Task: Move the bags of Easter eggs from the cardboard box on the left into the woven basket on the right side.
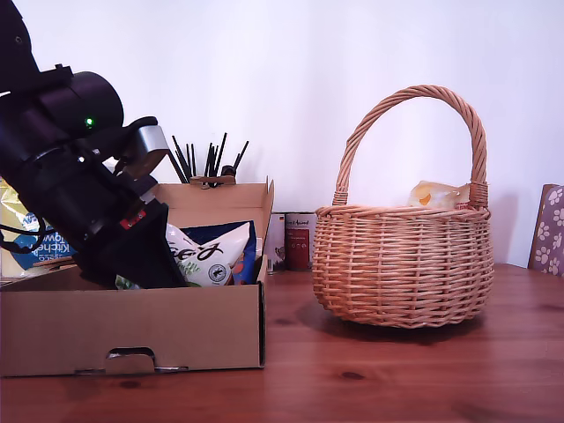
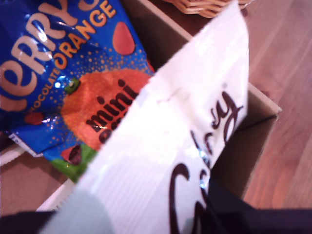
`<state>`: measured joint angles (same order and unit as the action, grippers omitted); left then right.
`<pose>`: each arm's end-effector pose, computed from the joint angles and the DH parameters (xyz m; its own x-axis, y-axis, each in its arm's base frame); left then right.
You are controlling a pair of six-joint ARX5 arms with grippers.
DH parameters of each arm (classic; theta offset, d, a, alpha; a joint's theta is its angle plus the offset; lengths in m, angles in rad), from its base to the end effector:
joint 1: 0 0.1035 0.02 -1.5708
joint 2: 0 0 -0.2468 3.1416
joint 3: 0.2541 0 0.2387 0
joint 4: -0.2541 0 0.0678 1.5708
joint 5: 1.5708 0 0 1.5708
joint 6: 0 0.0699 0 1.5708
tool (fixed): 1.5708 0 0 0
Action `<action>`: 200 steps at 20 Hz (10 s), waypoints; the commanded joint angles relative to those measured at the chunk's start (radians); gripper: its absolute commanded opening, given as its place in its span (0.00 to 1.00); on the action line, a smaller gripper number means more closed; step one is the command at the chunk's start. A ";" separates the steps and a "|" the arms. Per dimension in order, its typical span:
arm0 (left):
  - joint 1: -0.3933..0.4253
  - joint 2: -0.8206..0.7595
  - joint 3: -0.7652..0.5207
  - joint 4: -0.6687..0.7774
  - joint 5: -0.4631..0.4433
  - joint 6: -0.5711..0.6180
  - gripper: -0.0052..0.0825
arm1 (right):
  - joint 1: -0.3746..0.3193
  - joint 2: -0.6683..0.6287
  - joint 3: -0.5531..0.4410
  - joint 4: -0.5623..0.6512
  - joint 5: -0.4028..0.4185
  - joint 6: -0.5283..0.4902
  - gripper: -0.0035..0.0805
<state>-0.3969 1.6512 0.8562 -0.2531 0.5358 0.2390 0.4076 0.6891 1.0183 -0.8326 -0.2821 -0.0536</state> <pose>0.2705 -0.1521 0.1158 0.1985 -0.6368 -0.7450 0.7405 0.5955 -0.3116 0.1272 0.0761 0.3268 0.6621 0.5891 -0.4633 -0.6275 0.7738 0.0872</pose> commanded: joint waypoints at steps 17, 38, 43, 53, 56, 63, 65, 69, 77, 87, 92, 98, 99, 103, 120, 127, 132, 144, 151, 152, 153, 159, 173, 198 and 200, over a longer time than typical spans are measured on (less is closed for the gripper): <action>-0.149 -0.312 0.012 0.388 -0.089 -0.181 0.13 | 0.005 -0.005 -0.005 -0.060 0.013 -0.026 0.03; -0.347 0.354 0.518 0.547 -0.304 -0.214 0.21 | 0.005 -0.007 -0.005 -0.048 0.024 -0.022 0.03; -0.381 0.372 0.520 0.491 -0.336 -0.213 0.21 | 0.005 -0.007 -0.005 -0.048 0.024 -0.022 0.03; -0.384 0.310 0.581 0.321 -0.404 -0.202 0.53 | 0.005 0.031 -0.005 -0.043 0.023 -0.033 0.03; -0.384 0.257 0.603 0.232 -0.375 -0.185 0.55 | 0.005 0.094 -0.005 -0.030 0.024 -0.062 0.03; -0.362 0.113 0.604 -0.060 -0.365 -0.160 0.65 | 0.002 0.185 -0.005 0.152 0.106 -0.105 0.03; -0.348 0.057 0.604 -0.120 -0.364 -0.160 0.47 | -0.003 0.217 -0.005 0.206 0.155 -0.144 0.03; -0.318 -0.043 0.604 -0.290 -0.364 -0.160 0.04 | -0.050 0.304 -0.001 0.315 0.196 -0.161 0.05; -0.274 -0.200 0.437 -0.319 -0.358 -0.171 0.04 | -0.100 0.524 0.151 0.238 0.039 -0.272 0.29; -0.224 -0.382 0.193 -0.262 -0.353 -0.240 0.04 | 0.011 0.848 0.286 0.047 0.017 -0.435 0.49; -0.205 -0.469 0.073 -0.192 -0.341 -0.259 0.04 | 0.052 0.961 0.348 -0.005 0.079 -0.476 0.49; -0.196 -0.524 0.038 -0.195 -0.334 -0.274 0.04 | 0.070 1.038 0.371 -0.024 0.117 -0.497 0.49; -0.196 -0.529 0.037 -0.195 -0.334 -0.274 0.04 | 0.070 1.053 0.371 -0.020 0.130 -0.501 0.49; -0.194 -0.541 0.037 -0.203 -0.334 -0.275 0.04 | 0.071 1.098 0.371 -0.081 0.120 -0.509 0.47; -0.194 -0.541 0.037 -0.202 -0.334 -0.272 0.04 | 0.227 1.078 0.371 -0.375 0.107 -0.392 0.44; -0.194 -0.541 0.037 -0.201 -0.334 -0.273 0.04 | 0.224 1.060 0.371 -0.310 0.235 -0.391 0.48; -0.194 -0.541 0.037 -0.186 -0.333 -0.273 0.04 | 0.212 0.972 0.372 -0.272 0.268 -0.391 0.48; -0.191 -0.541 0.037 -0.152 -0.335 -0.273 0.04 | 0.253 0.668 0.369 -0.201 0.151 -0.187 0.03; -0.153 -0.541 0.037 -0.113 -0.335 -0.223 0.04 | 0.330 0.465 0.161 0.072 0.309 -0.031 0.03; -0.147 -0.541 0.037 -0.113 -0.335 -0.212 0.04 | 0.330 0.422 0.129 0.098 0.322 -0.015 0.03; -0.143 -0.541 0.037 -0.113 -0.335 -0.211 0.04 | 0.322 0.373 0.098 0.117 0.348 -0.005 0.03; -0.142 -0.540 0.037 -0.111 -0.335 -0.142 0.04 | 0.211 0.056 -0.010 0.087 0.396 0.031 0.03; -0.046 -0.320 0.037 0.058 -0.330 0.170 0.93 | 0.199 -0.077 -0.011 -0.090 0.333 0.053 0.03; 0.058 0.208 0.141 0.020 0.126 0.161 0.76 | 0.200 -0.066 -0.011 -0.181 0.266 0.054 0.03; 0.054 0.220 0.141 0.022 0.126 0.161 0.66 | 0.200 -0.066 -0.011 -0.180 0.266 0.054 0.03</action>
<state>-0.3378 1.8278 1.0080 -0.2310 0.6552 0.4019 0.6064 0.6201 1.0317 -1.0164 -0.0154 0.0002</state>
